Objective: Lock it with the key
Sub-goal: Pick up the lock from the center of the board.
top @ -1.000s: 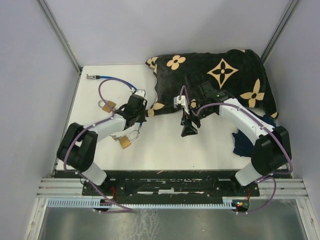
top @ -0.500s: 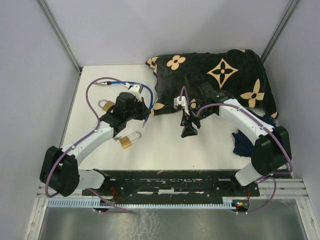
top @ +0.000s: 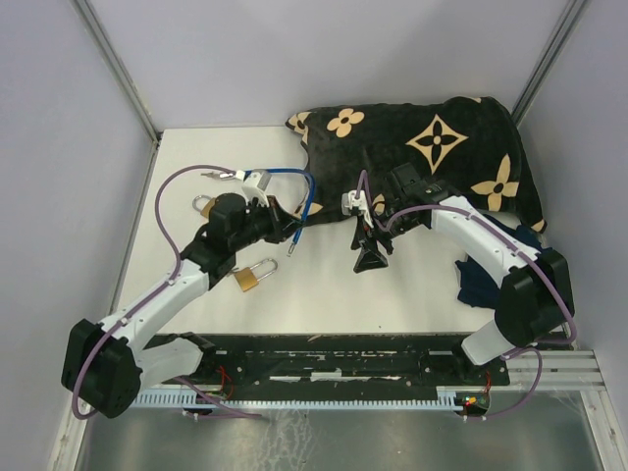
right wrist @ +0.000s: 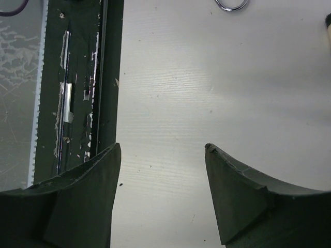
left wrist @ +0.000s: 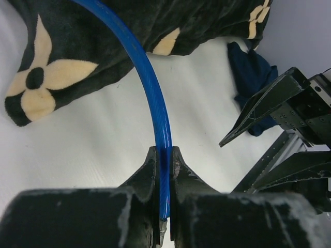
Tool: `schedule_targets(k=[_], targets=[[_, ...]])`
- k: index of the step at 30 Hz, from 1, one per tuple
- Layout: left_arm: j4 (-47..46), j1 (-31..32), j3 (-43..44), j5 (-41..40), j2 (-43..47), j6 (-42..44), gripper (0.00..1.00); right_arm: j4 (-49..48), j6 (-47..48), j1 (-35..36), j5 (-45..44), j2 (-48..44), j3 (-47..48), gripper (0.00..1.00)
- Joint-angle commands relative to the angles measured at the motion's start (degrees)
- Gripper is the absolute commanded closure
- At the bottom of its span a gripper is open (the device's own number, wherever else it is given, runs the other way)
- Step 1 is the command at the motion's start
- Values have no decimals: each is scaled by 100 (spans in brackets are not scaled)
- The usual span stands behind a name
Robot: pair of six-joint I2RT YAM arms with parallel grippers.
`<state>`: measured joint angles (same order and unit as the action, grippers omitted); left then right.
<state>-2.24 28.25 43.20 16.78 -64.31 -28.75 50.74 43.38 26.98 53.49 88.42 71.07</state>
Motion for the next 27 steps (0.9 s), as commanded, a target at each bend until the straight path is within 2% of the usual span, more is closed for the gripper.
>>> schedule_targets(k=[1,10,15,19,27], targets=[[-1108,11,-188,304,334,-649,97,-145,60,7,346,-225,-15,26],[-2201,20,-674,263,614,-1475,97,-258,-126,5,623,-288,-18,26],[-2810,153,-943,-36,686,-1927,97,-562,-716,1,1058,-373,-24,26],[-3183,447,-1047,-530,692,-2038,97,-1557,-1990,0,1219,-518,-221,26],[-3642,1294,-1099,-1809,587,-1942,97,-4506,-5375,2,1046,-546,-830,26]])
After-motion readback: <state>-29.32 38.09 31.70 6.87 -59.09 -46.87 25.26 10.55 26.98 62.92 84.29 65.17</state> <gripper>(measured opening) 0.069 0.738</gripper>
